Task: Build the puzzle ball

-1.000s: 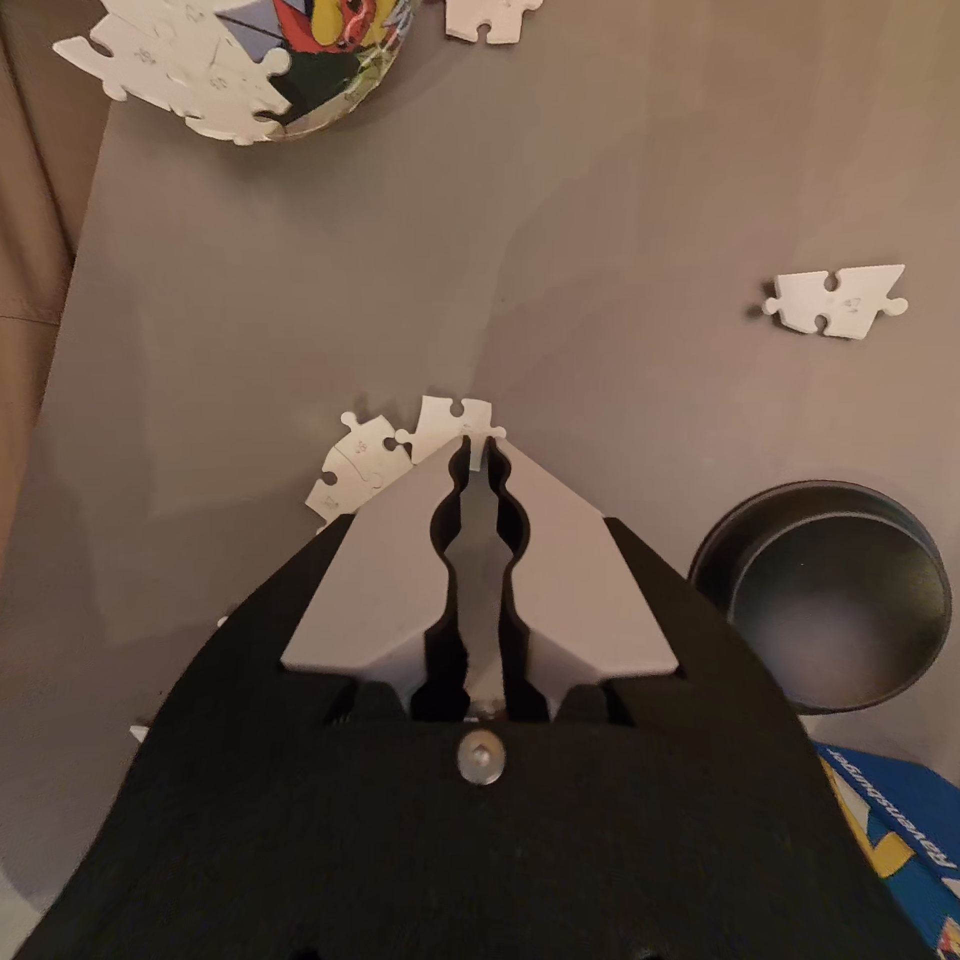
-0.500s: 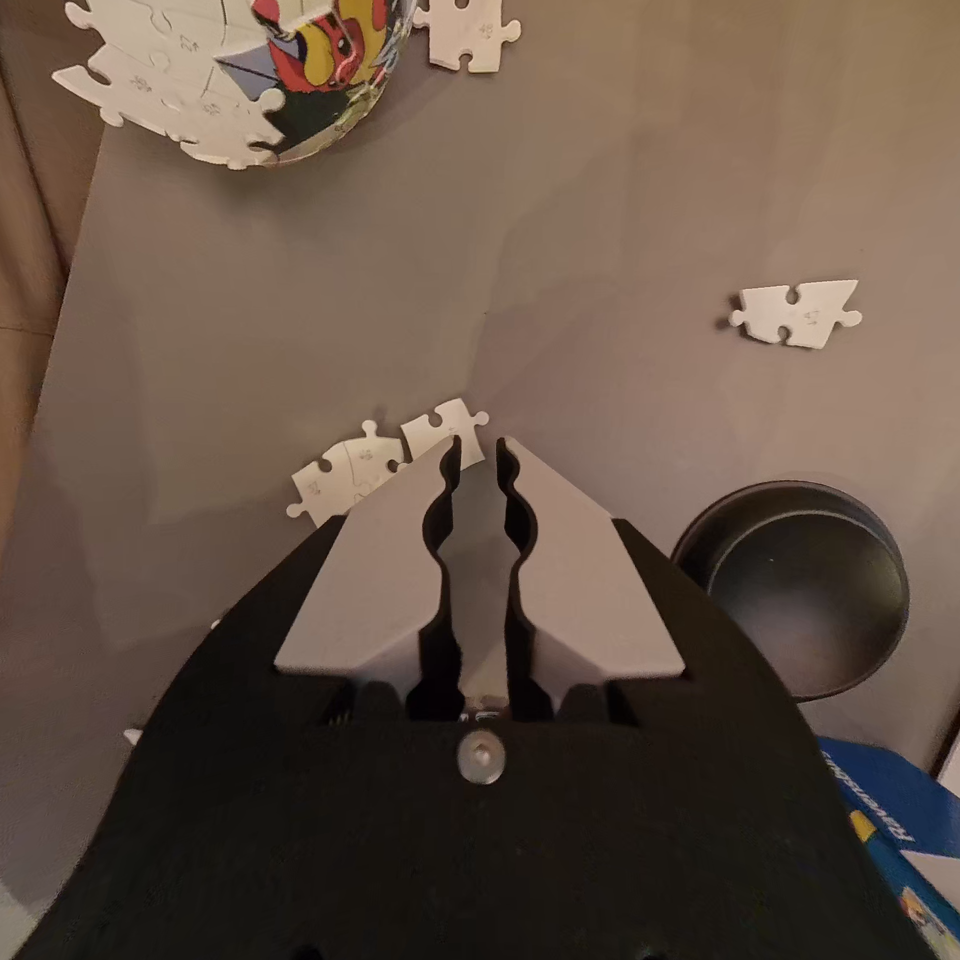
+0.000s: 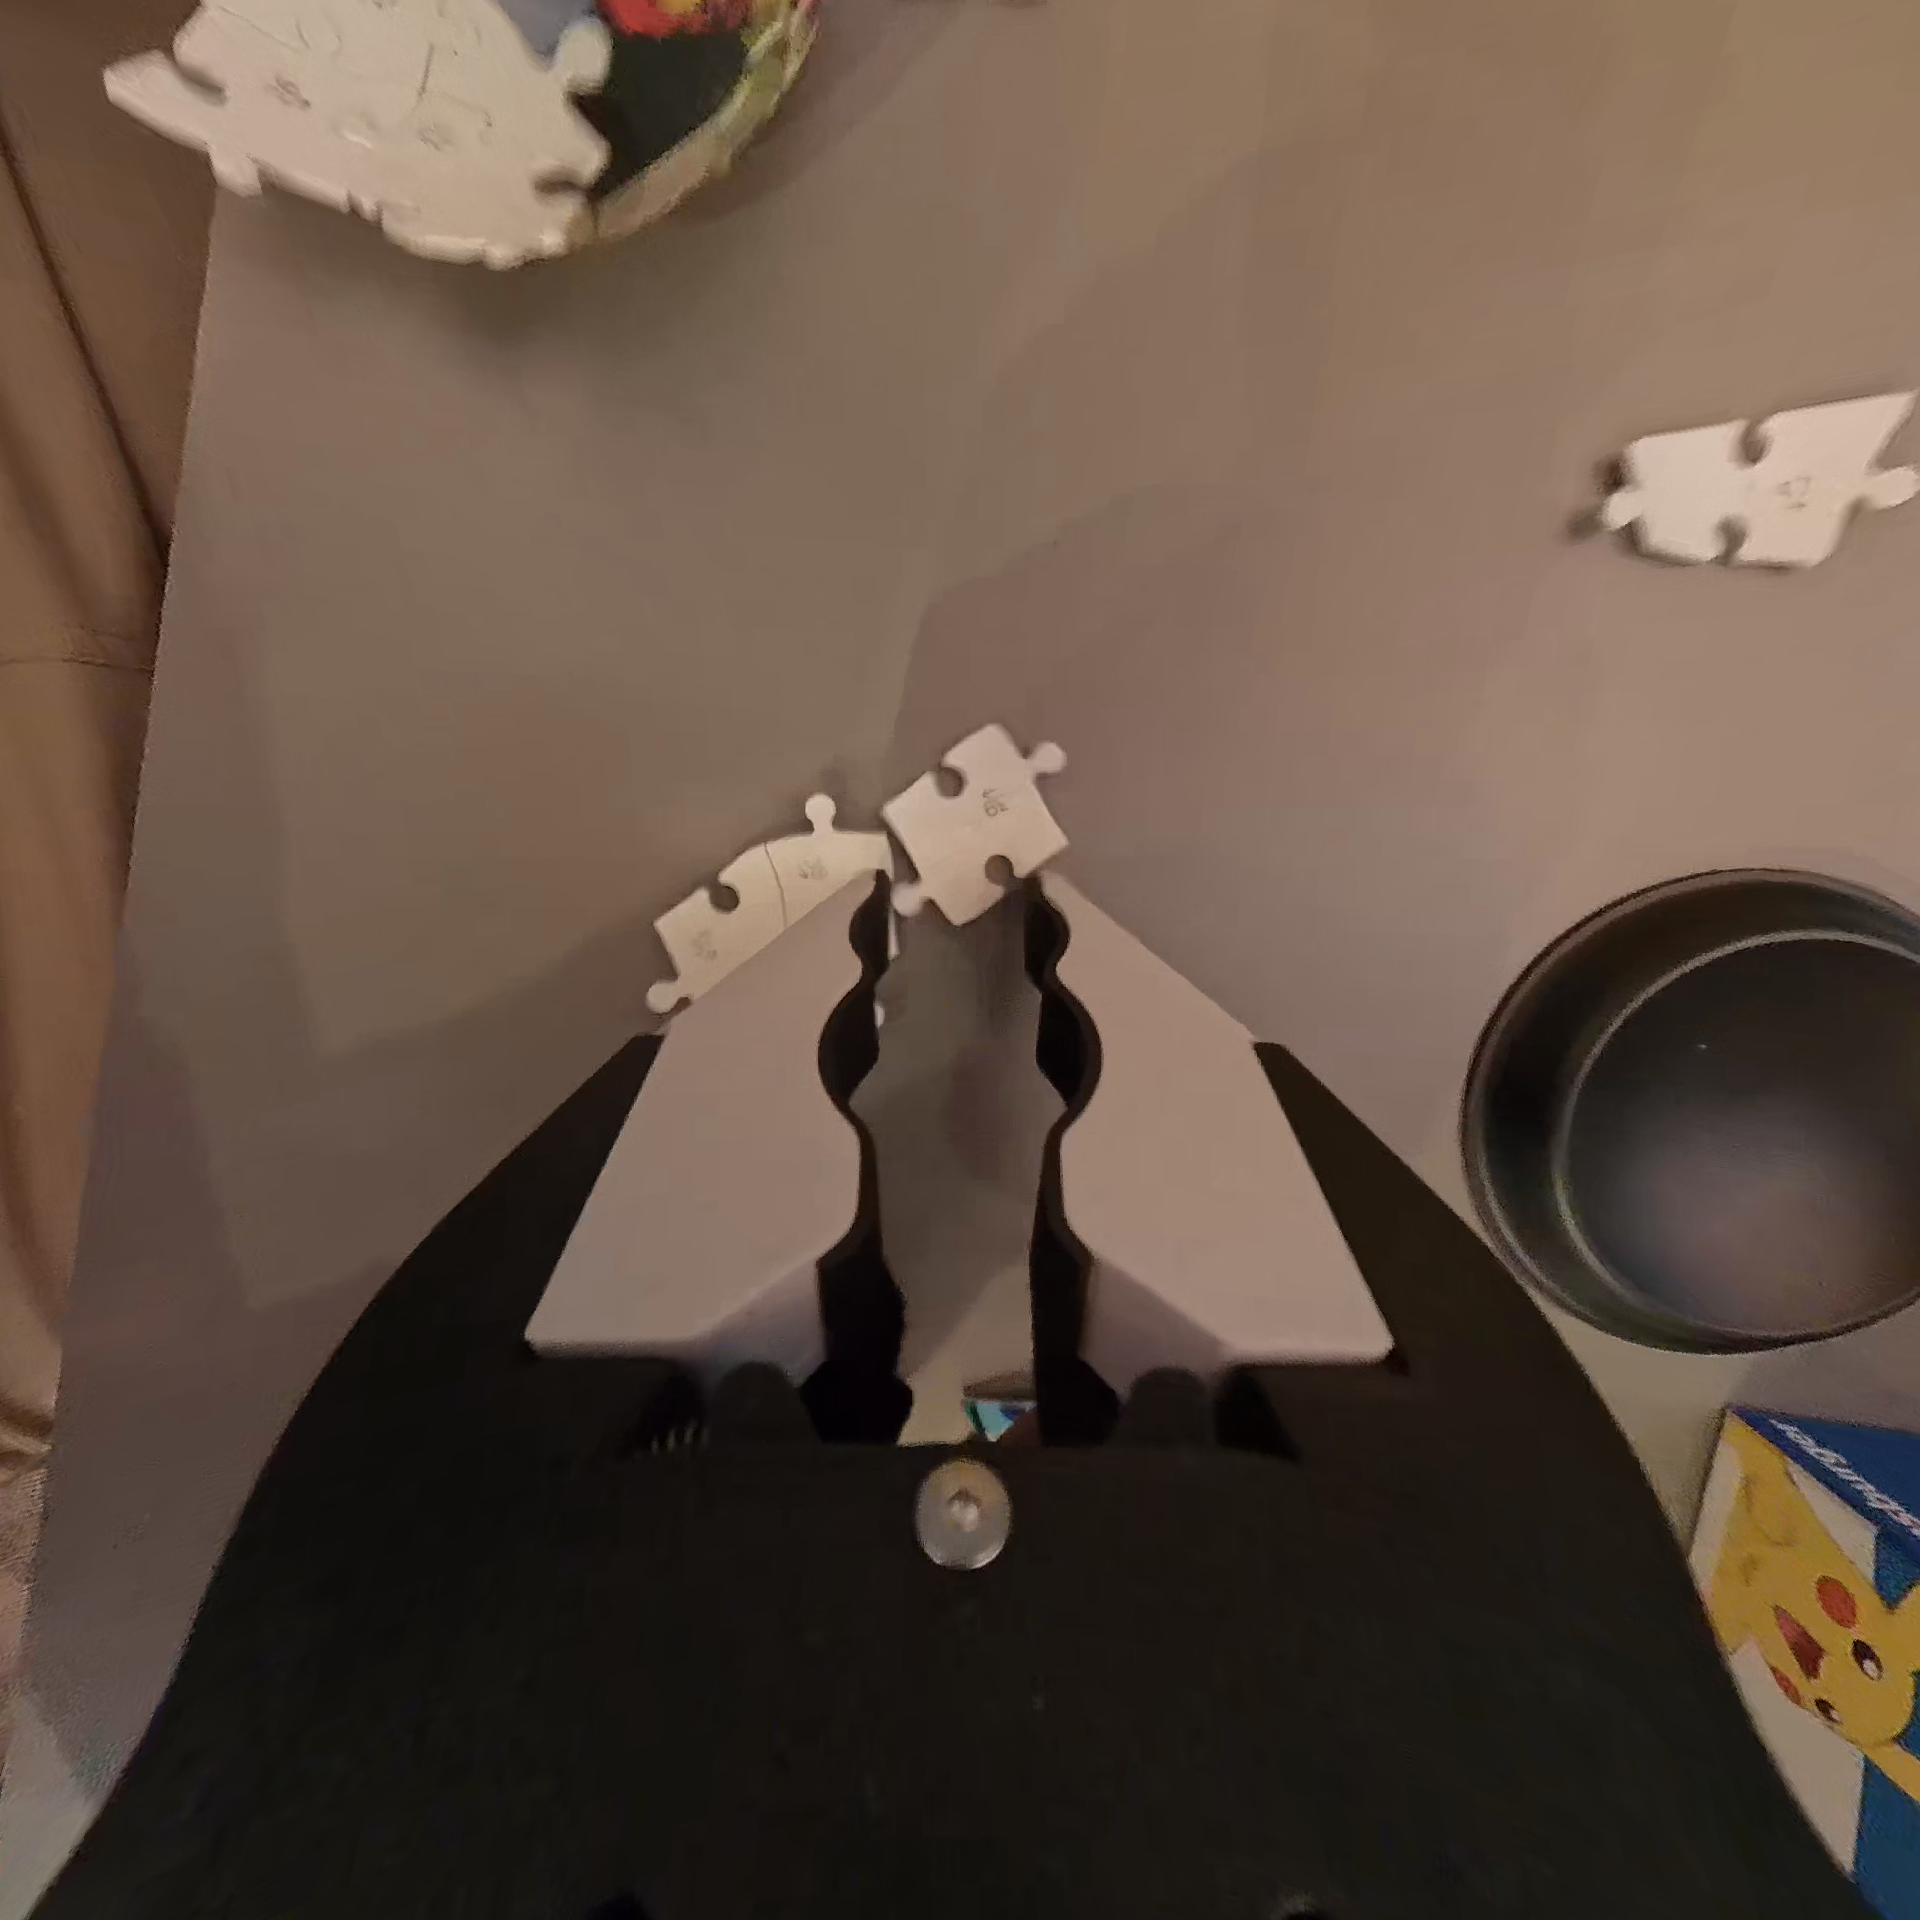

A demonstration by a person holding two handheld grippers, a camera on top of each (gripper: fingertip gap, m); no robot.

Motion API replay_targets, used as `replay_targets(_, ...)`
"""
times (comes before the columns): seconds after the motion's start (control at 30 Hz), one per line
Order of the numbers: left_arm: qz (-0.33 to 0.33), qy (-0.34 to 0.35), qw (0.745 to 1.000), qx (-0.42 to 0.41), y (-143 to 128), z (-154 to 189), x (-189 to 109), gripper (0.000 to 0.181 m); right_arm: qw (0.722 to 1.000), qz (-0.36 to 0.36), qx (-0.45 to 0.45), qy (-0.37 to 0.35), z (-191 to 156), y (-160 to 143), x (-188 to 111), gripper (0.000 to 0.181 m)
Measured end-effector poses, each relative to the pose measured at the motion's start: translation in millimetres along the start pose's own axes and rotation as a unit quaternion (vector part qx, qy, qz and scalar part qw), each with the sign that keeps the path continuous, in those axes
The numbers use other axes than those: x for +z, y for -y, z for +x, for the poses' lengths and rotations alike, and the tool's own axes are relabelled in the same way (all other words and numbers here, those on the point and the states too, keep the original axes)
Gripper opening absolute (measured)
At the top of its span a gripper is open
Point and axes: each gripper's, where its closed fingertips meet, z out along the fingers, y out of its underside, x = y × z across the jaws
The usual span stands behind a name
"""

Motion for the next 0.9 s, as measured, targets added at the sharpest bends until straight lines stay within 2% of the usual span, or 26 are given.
replay_targets(0.43, 0.0, 0.001, 1.0, 0.001, -0.3, -0.7, -0.1, 0.006, 0.999, 0.011, 0.006, -0.046, 29.1, 4.0, -3.6, 0.01)
replay_targets(0.53, 0.0, 0.002, 1.0, 0.0, -0.4, -1.4, 0.0, 0.006, 0.999, 0.026, 0.015, -0.034, 21.5, 9.7, -5.9, 0.014)
replay_targets(0.73, 0.0, 0.0, 1.0, 0.001, -0.6, -0.4, 0.0, 0.006, 0.999, 0.017, 0.023, -0.024, 14.7, 4.9, 0.9, 0.004)
replay_targets(0.9, 0.0, 0.002, 1.0, 0.002, -0.3, -0.5, -0.3, 0.006, 1.0, 0.01, 0.024, -0.015, 8.2, 6.1, 2.2, 0.004)
